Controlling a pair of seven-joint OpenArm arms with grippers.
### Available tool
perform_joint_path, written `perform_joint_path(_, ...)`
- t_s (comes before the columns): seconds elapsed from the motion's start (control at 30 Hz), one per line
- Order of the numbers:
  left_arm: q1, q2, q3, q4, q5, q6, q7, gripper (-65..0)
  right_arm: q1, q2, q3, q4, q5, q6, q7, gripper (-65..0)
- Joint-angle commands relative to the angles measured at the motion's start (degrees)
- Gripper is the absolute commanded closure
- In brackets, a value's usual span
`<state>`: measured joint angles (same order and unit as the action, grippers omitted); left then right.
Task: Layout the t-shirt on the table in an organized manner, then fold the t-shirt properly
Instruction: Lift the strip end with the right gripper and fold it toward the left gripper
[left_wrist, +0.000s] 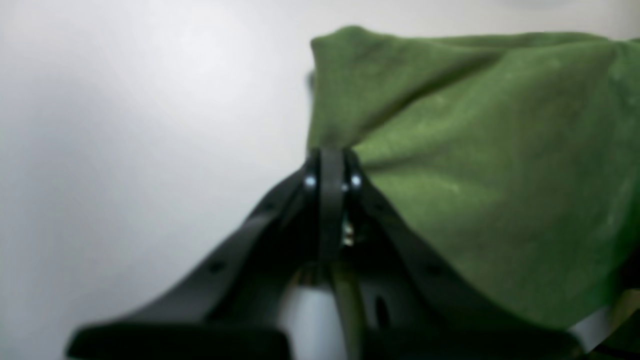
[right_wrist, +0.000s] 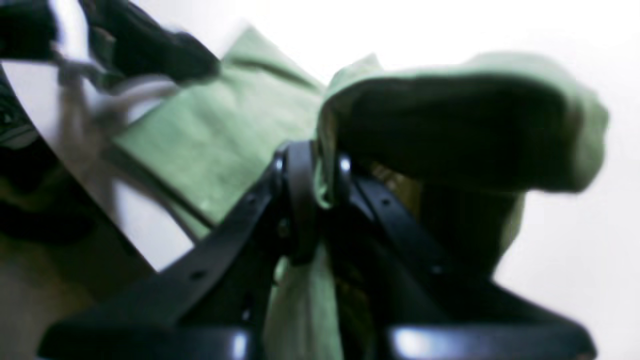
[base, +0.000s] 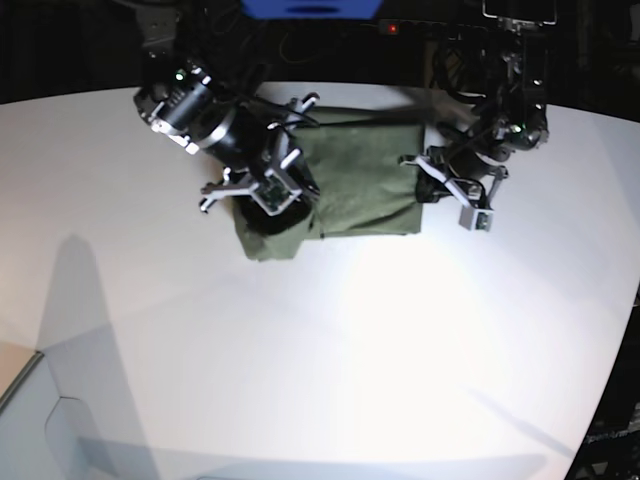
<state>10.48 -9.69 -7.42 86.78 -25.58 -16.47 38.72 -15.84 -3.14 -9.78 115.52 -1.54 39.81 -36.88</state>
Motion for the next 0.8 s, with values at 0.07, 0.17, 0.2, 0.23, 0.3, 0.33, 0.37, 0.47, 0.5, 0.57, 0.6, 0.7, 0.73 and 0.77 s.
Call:
perform_joint_path(0.07, -0.33, -0.37, -0.18, 0.82, 0.31, 0.43, 0.36, -0.2, 2.78, -0.34, -4.86, 0.04, 1.15, 0.19, 1.85, 0.0)
perform_joint_path(0.17, -0.33, -0.37, -0.18, 0.82, 0.31, 0.43, 0.36, -0.2, 5.42, -0.42, -7.93, -3.92, 1.15, 0.19, 1.85, 0.0)
perform_joint_path(0.2, -0.33, -0.37, -0.18, 0.82, 0.31, 0.43, 0.36, -0.2, 6.3, -0.51, -8.64, -5.68, 1.15, 0.19, 1.85, 0.0)
perform_joint_path(0.23, -0.33, -0.37, -0.18, 0.82, 0.31, 0.43, 0.36, -0.2, 7.09, -0.51, -9.25, -7.52, 1.15, 0.19, 1.85, 0.0)
perform_joint_path(0.3, -0.33, -0.37, -0.18, 0.82, 0.31, 0.43, 0.36, -0.2, 8.58, -0.51, -9.78, -11.22, 1.15, 0.19, 1.85, 0.0)
perform_joint_path(0.33, -0.33, -0.37, -0.18, 0.82, 0.22, 0.43, 0.36, -0.2, 9.29, -0.51, -9.78, -12.98, 1.15, 0.19, 1.85, 0.0)
perform_joint_path(0.37, -0.33, -0.37, -0.27, 0.82, 0.13, 0.43, 0.27, -0.2, 10.08, -0.51, -9.78, -14.82, 1.23, 0.19, 2.03, 0.0)
perform_joint_path(0.47, -0.33, -0.28, -0.27, 0.82, 0.13, 0.43, 0.09, -0.2, 11.75, -1.92, -9.87, -18.07, 1.32, 0.19, 1.94, 0.0)
perform_joint_path(0.5, -0.33, -0.28, -0.27, 0.82, 0.13, 0.43, 0.09, -0.2, 11.92, -2.53, -9.87, -18.87, 1.32, 0.19, 1.94, 0.0)
perform_joint_path(0.57, -0.33, -0.11, -0.27, 0.82, 0.13, 0.43, 0.09, -0.2, 12.54, -3.24, -9.96, -19.66, 1.32, 0.19, 1.94, 0.0)
perform_joint_path(0.6, -0.33, -0.11, -0.27, 0.82, 0.13, 0.43, 0.09, -0.2, 12.98, -3.59, -10.39, -20.36, 1.32, 0.19, 1.94, 0.0)
perform_joint_path(0.7, -0.33, -0.2, -0.27, 1.52, 0.13, 0.43, 0.27, -0.2, 13.24, -4.03, -12.5, -22.38, 1.32, 0.19, 2.11, 0.0)
perform_joint_path(0.73, -0.33, -0.2, -0.27, 1.88, 0.13, 0.43, 0.36, -0.2, 13.24, -4.03, -13.38, -22.47, 1.32, 0.19, 2.2, 0.0)
perform_joint_path(0.77, -0.33, -0.2, -0.27, 2.49, 0.05, 0.43, 0.36, -0.2, 13.24, -4.03, -14.18, -22.65, 1.32, 0.19, 2.29, 0.0)
